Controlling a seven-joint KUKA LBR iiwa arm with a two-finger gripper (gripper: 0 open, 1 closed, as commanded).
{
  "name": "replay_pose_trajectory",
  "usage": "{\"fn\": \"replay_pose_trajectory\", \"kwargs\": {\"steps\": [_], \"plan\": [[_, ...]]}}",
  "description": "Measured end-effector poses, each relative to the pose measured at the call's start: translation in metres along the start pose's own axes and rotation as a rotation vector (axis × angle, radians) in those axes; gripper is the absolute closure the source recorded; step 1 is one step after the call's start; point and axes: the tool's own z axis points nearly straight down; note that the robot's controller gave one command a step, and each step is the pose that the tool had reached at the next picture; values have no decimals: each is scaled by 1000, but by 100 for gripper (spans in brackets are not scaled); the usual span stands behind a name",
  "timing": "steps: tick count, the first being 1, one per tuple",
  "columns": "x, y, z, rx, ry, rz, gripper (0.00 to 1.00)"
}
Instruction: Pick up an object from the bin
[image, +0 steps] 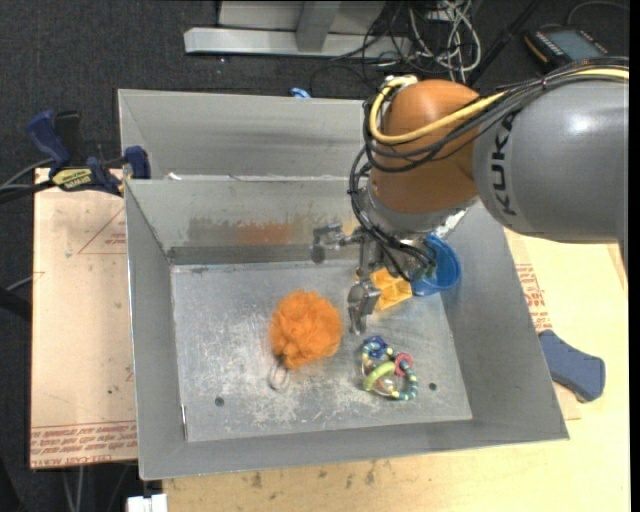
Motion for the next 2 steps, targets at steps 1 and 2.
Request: {"fn": "replay_pose_trajectory", "kwargs": {"steps": [1, 2], "plan": [[4, 17, 66, -2, 6, -114, 0], [-7, 29, 103, -3, 11, -264, 100]]}}
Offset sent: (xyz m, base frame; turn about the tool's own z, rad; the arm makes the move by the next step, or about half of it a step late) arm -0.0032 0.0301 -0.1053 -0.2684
